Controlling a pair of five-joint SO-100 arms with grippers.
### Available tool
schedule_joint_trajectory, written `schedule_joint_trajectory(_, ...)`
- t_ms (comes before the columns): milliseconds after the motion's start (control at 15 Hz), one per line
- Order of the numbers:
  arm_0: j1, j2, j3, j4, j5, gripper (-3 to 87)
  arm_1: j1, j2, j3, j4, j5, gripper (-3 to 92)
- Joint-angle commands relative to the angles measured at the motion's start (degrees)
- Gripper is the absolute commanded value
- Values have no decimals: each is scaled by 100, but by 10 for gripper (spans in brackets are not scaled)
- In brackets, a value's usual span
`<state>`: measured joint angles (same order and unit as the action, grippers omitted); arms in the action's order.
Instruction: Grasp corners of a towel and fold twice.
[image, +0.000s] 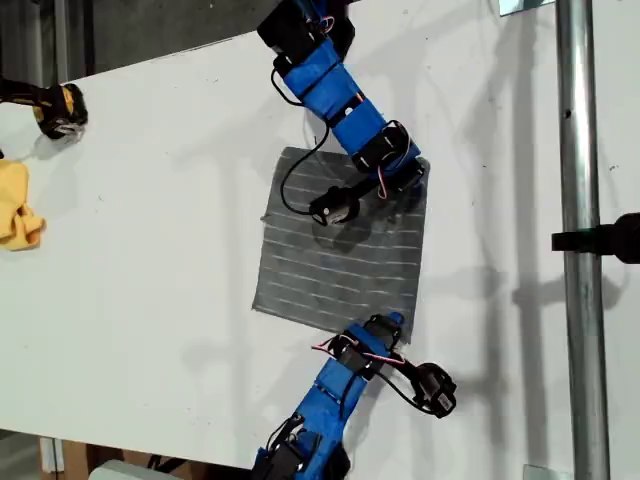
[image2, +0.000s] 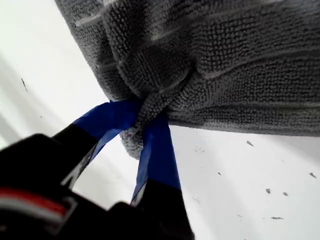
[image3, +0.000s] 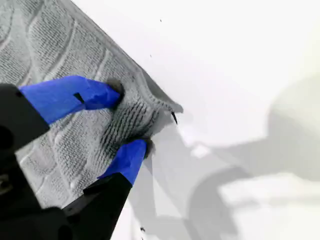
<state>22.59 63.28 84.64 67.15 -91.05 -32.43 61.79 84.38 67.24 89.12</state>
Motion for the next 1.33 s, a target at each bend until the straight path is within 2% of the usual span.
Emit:
schedule_joint_trajectory(0,18,-264,-158,-62,-158,-14,0,149,-35,88,9,-2)
schedule_joint_trajectory(133,35,-220,-246,246,-308,-14,18,229,-44,202,0,-2)
schedule_joint_trajectory(333,79,448,-1063,1863,-237,-14,70,1072,-141,958,0,-2)
schedule_joint_trajectory(400,141,861,-1116,2057,-211,-14,9,1433,-185,1169,18,-2)
schedule_joint_trajectory(667,527,1775,-1125,2101,-360,-14,-571,1521,-1046,1934,193,-2)
schedule_joint_trajectory(933,1002,1696,-1169,1793,-835,-14,-1020,633,-2109,1872,360,-2)
schedule_joint_trajectory(1067,940,1705,-1055,1828,-853,-14,-861,694,-2030,2101,492,-2)
schedule_joint_trajectory(1267,-9,2083,-747,2074,26,-14,0,1433,-1318,2725,246,-2)
